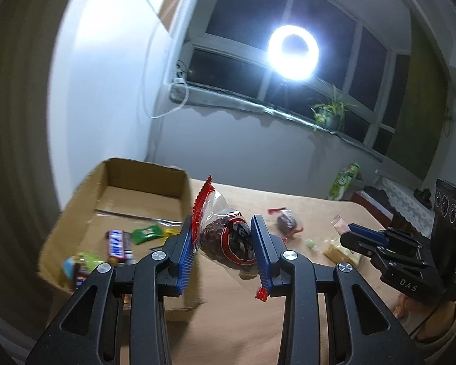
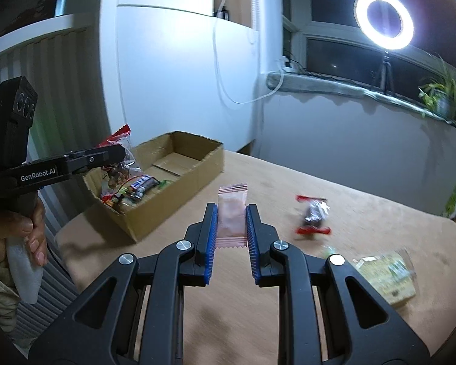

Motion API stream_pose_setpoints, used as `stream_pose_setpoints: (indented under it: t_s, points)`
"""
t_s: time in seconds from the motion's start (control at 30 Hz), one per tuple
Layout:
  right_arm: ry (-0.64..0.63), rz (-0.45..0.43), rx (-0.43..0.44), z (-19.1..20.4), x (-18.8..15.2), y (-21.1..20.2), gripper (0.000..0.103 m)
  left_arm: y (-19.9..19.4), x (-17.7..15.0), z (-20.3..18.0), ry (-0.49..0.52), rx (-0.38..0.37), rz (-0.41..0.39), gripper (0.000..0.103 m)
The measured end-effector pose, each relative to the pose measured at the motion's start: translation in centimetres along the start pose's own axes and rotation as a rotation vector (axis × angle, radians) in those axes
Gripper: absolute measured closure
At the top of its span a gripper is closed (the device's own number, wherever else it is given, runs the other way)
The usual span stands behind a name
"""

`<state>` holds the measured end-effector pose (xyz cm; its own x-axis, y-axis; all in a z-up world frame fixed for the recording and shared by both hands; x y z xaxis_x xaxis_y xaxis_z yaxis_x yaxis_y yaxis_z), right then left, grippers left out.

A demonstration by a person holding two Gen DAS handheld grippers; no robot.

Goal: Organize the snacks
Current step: 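Carry both candies into the cardboard box and open both tools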

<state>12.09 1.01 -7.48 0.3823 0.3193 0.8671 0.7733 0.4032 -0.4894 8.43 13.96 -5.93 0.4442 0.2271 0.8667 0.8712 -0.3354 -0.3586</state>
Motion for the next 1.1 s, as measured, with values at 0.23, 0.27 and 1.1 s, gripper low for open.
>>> stream_pose_setpoints:
  t_s: [0.23,0.27,1.1]
  points:
    - [-0.045,-0.023,0.053,3.4,1.6,0.9,0.083,-1.6,0.2,2.6,-0.03,0.055,-0.026,0.069]
    - [-0.051,-0.025,0.06,3.8,1.8,1.1,0.083,-1.8,0.2,3.0,-0.034,0.063,-0.029,0.069]
    - [-0.145,-0.068,0.197,13.1,6.8,6.1,0.083,-2.3,-0.9,8.2,-0.086,0.147,-0.004,0.069]
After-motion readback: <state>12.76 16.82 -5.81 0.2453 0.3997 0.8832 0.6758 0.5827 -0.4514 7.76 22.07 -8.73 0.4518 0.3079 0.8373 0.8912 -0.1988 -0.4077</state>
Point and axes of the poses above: each gripper's, at about its wrist camera, not at the fingertips, and y roughly the way its jaws point, z to its left, x to its top, the point moved 9 cm from there along y, roughly the way its jaws point, and after that the axes turned 10 degrees about -x, right-handed, at the moved point
